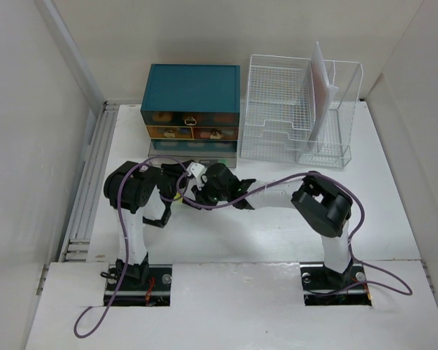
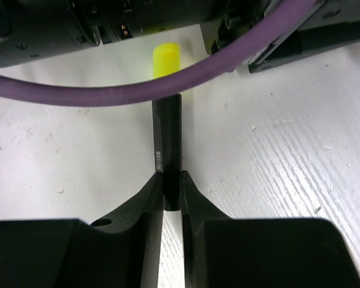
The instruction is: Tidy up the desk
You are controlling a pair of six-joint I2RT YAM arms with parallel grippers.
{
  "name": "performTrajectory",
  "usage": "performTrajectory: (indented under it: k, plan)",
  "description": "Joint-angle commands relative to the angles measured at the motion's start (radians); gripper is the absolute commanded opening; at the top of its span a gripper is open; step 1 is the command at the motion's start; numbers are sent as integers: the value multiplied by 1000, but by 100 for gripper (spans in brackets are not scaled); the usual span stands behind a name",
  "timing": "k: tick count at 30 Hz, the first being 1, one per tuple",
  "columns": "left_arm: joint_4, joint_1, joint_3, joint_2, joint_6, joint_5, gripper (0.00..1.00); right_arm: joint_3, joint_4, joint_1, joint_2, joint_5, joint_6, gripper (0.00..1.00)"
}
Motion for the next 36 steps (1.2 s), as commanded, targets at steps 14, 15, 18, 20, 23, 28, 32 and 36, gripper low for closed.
performTrajectory:
  k: [14, 15, 18, 20, 23, 28, 32, 36]
  plan:
    - [447, 31, -42, 44, 50, -13, 0, 22, -176, 2, 68, 18, -14, 37]
    - [447, 31, -42, 44, 50, -13, 0, 23, -185, 2, 77, 18, -14, 39]
    - [447, 31, -42, 44, 50, -13, 0, 44, -196, 2, 97, 27, -14, 39]
    - [447, 31, -42, 44, 50, -13, 0, 53, -205, 2, 106, 47, -23, 39]
    - [447, 31, -42, 44, 50, -13, 0, 64, -215, 2, 124, 56, -23, 36]
    - [447, 31, -42, 44, 50, -13, 0, 64, -215, 2, 125, 56, -23, 14]
    - [447, 31, -42, 44, 50, -13, 0, 53, -215, 2, 88, 65, -46, 4]
    - [447, 31, -42, 44, 50, -13, 0, 32, -215, 2, 10, 75, -67, 0]
